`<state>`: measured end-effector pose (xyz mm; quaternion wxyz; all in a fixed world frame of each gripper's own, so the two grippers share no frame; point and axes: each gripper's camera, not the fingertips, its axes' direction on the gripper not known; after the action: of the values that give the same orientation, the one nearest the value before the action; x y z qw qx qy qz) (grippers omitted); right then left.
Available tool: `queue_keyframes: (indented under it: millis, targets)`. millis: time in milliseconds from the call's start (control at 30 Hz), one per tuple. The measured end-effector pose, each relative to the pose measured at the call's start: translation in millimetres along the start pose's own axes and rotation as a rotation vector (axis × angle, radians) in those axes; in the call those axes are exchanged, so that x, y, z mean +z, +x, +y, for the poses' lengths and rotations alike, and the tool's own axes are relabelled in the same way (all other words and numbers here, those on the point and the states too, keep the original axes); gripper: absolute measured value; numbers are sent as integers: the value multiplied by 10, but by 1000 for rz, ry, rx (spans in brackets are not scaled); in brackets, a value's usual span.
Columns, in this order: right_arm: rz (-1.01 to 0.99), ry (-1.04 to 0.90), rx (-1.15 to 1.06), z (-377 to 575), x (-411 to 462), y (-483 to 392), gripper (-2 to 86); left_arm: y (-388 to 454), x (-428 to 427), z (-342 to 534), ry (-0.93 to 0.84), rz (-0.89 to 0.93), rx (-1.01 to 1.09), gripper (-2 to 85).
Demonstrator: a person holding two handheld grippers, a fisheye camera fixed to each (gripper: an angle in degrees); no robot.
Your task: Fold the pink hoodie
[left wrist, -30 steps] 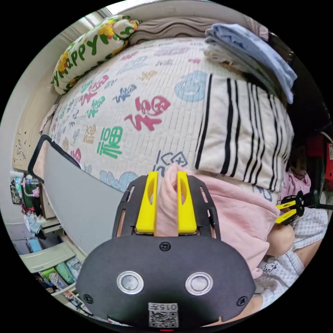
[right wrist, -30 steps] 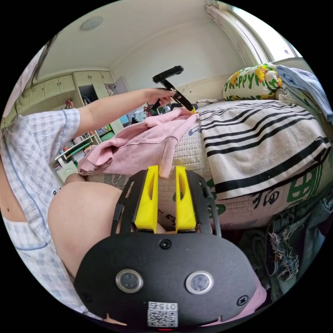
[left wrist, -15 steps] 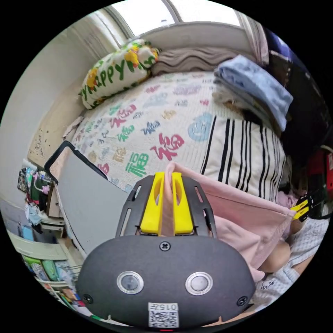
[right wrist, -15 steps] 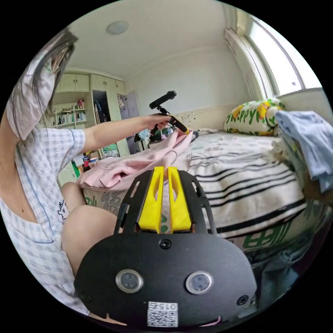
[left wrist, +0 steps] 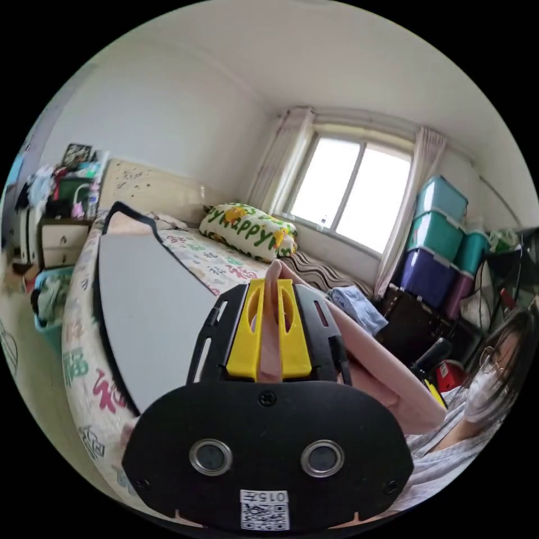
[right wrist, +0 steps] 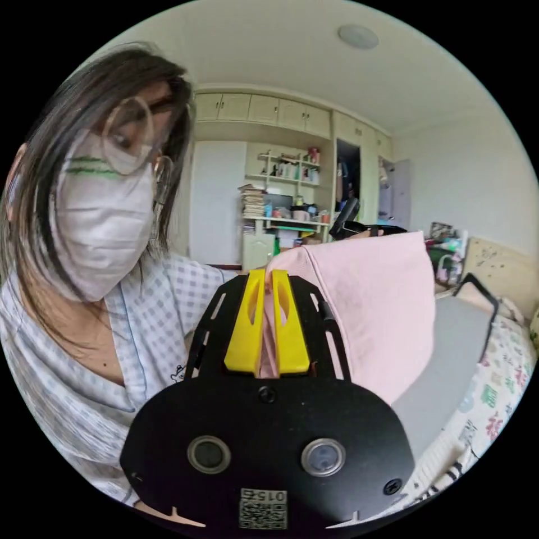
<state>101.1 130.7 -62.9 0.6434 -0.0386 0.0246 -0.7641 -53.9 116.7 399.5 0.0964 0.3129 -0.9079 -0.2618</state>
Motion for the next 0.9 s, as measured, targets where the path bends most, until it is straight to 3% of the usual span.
queue_keyframes:
  millis: [67, 133, 267, 467, 900]
  targets:
    - [-191, -92, 76, -126, 764, 212, 17, -743, -720, 372, 71, -8, -155, 21]
    - [-244, -195, 121, -162, 1351, 293, 16, -1263, -1128, 686, 123, -15, -281, 20]
    - [-190, -439, 98, -147, 2406, 186, 15, -2246, -1550, 1164, 83, -11, -532, 18]
    - [-71, -708, -54, -158, 3290, -163, 21, -2608, -1677, 1015, -5, 45, -509, 57]
    - [-26, -803, -201, -361, 3985, -545, 19, -2553, -2006, 396, -67, 42, -518, 145]
